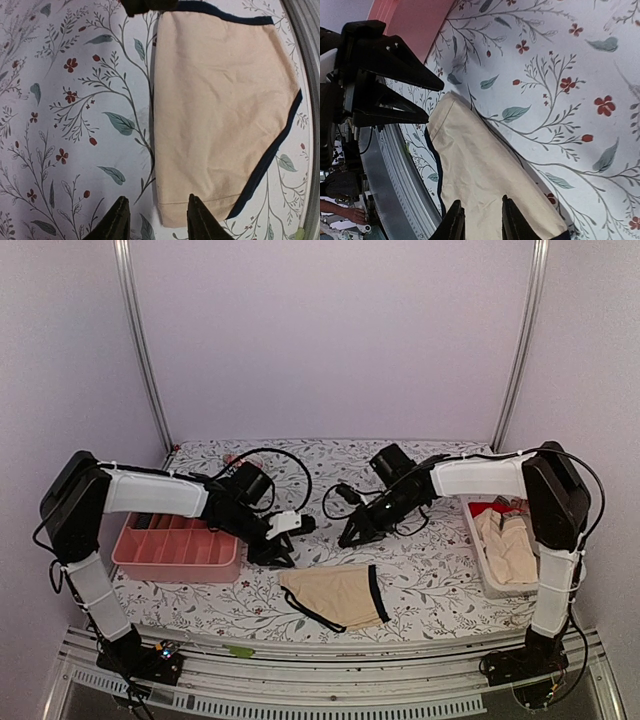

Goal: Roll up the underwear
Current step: Smooth out the underwear at the center of the board.

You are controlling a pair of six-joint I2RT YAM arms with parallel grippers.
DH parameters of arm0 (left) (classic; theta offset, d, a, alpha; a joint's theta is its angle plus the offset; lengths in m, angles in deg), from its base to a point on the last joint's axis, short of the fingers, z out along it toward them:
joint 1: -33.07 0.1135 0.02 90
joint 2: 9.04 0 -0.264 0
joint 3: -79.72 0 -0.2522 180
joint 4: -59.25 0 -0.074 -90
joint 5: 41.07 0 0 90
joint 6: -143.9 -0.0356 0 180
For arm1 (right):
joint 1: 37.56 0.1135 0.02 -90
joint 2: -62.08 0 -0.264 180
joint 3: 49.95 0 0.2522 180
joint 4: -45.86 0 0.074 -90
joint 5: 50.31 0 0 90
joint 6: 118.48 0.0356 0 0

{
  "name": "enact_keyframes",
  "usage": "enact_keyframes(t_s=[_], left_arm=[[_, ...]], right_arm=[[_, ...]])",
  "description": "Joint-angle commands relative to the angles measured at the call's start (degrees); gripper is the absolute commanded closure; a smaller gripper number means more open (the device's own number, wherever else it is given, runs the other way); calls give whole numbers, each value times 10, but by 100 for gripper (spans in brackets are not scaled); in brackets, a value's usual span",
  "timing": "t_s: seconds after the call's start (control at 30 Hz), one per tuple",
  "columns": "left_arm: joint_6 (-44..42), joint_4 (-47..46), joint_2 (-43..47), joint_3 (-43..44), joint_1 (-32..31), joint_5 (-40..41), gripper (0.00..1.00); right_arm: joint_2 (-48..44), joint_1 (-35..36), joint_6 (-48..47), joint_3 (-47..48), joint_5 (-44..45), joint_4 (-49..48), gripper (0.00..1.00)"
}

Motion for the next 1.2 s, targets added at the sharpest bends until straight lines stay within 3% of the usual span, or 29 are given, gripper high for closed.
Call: enact_keyframes(t_s=[0.0, 0.27, 0.47, 0.63, 0.8, 1.0, 1.17], left_arm=[[-20, 7, -12, -18, -13, 17, 61], [-62, -12, -65, -21, -26, 159, 64], [-67, -26, -159, 59, 22, 232, 67], [-106, -26, -142, 88, 51, 187, 64], [-124, -25, -55, 75, 55, 106, 58], [-106, -25, 53, 26, 42, -43, 54], [-86, -71, 109, -43, -18, -80, 54]], right_arm=[[34, 23, 4, -21, -39, -4, 75], [35, 23, 35, -104, -19, -20, 80], [75, -6, 64, -52, 20, -13, 80], [79, -17, 85, -6, -38, -11, 73], [-18, -16, 92, -63, -81, -68, 64], [-160, -7, 28, -172, 2, -115, 58], [-240, 18, -60, -229, 76, -147, 55]])
